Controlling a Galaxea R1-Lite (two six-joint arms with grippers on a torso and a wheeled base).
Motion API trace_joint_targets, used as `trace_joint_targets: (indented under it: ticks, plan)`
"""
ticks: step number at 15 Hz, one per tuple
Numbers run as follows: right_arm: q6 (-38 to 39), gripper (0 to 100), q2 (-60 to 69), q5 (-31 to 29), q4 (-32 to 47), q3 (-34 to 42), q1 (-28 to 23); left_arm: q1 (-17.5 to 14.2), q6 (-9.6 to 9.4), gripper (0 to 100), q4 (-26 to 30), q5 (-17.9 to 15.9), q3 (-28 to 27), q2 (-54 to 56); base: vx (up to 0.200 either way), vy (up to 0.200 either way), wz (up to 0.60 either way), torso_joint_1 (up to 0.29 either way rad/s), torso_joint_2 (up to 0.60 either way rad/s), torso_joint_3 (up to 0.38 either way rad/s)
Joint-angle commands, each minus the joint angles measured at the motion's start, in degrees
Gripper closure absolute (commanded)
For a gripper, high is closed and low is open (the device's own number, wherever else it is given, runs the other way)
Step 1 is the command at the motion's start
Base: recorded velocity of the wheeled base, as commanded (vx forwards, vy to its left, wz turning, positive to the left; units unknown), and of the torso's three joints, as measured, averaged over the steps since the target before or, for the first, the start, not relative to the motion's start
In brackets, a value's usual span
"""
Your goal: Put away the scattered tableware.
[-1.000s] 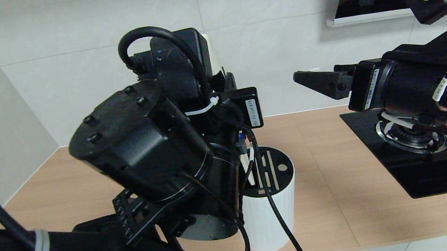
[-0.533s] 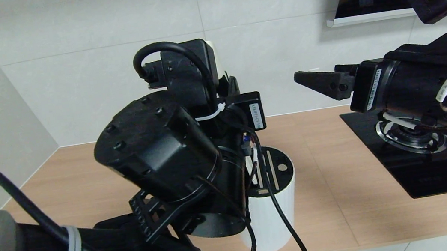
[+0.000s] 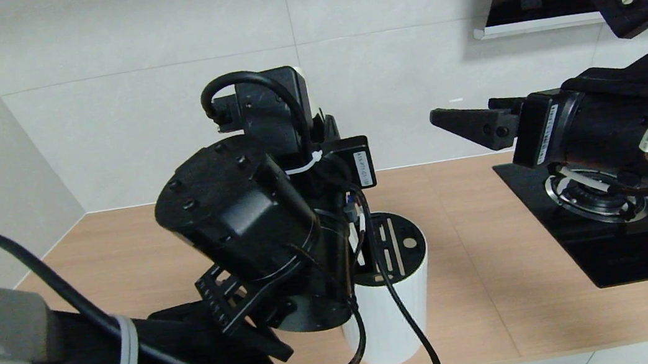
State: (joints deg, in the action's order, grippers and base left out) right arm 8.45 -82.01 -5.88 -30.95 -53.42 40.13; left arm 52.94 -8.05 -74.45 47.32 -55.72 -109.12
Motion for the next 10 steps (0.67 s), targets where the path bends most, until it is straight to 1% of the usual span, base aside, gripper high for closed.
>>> trace_joint_targets:
  ticks: [1, 6, 8, 10]
  plan:
    - [0.0, 0, 0.2, 0.0, -0.1, -0.1, 0.0, -0.1, -0.04, 100, -1.1, -0.1, -0.3, -2.1, 0.0, 0.0, 0.0, 0.0, 0.0, 0.0]
    - [0.0, 0, 0.2, 0.0, 0.0, 0.0, 0.0, 0.1, 0.14, 100, -1.3, -0.3, -0.4, -4.0, 0.0, 0.0, 0.0, 0.0, 0.0, 0.0]
    - [0.0, 0, 0.0, 0.0, 0.0, 0.0, 0.1, 0.4, 0.31, 100, -1.2, -1.2, -0.2, -4.4, 0.0, 0.0, 0.0, 0.0, 0.0, 0.0]
    - [0.0, 0, -0.1, 0.0, 0.0, 0.0, 0.1, 0.4, 0.31, 100, -1.2, -1.4, 0.0, -5.1, 0.0, 0.0, 0.0, 0.0, 0.0, 0.0]
